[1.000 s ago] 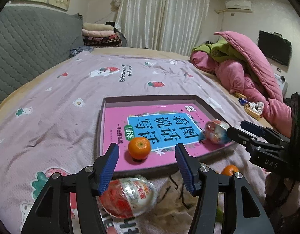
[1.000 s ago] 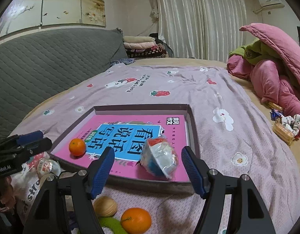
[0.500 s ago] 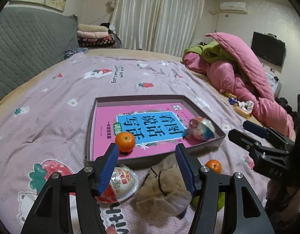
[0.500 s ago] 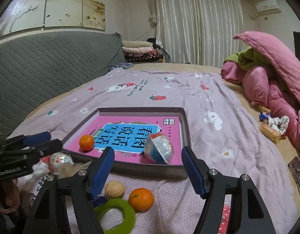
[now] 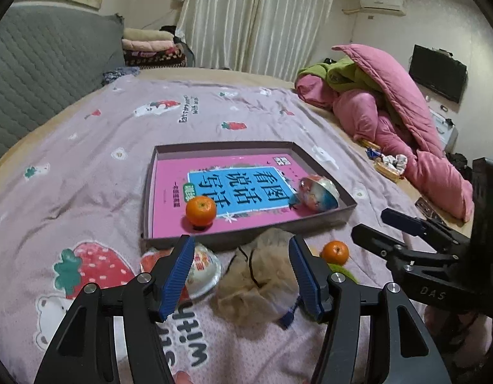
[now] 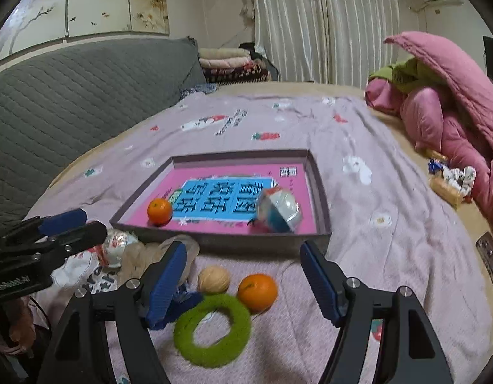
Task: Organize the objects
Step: 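Withdraw both open tools from the tray back toward the remaining objects, then grasp the beige mesh fabric with the left tool while the right tool grasps the green ring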
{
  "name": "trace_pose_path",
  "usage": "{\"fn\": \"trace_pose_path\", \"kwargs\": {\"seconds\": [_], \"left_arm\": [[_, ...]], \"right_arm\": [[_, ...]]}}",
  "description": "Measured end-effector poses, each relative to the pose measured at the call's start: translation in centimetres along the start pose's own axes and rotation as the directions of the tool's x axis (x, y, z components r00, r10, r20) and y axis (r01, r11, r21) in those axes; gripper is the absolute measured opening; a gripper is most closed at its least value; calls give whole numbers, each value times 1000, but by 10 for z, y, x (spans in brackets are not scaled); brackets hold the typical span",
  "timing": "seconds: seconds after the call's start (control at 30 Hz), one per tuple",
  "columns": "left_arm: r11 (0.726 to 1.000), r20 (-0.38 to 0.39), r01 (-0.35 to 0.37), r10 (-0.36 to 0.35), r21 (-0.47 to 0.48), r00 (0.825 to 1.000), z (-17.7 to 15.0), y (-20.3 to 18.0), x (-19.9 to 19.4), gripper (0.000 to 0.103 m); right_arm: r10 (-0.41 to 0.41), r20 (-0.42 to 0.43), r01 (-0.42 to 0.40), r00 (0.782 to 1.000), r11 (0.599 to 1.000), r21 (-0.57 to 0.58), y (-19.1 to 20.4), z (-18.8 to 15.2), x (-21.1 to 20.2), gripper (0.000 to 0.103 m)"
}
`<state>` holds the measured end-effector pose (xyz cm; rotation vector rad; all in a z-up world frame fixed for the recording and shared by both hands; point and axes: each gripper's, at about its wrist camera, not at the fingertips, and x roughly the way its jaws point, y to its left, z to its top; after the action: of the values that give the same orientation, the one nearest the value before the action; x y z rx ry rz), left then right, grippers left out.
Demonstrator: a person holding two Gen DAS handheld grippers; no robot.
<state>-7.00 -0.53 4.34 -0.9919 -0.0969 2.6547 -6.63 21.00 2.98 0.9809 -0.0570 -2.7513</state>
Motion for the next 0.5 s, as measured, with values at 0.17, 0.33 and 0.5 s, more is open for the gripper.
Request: {"fn": "trace_pose_path", "kwargs": {"seconds": [0.17,0.33,0.5], "left_arm": [[999,-23,12,-11,38,1000,-8,-10,-1,63],[998,-45,16,-14,62,999,-17,-17,0,63],[997,-66,11,-6,74,998,-22,-21,3,63]], "right_arm": [[12,-33,-12,999,1000,4,1,-4,-1,73],[-8,-60,7,998,1000,-28,4,-11,-6,73],[-10,-99,5,995,998,-55,5,-19,-5,73]]}}
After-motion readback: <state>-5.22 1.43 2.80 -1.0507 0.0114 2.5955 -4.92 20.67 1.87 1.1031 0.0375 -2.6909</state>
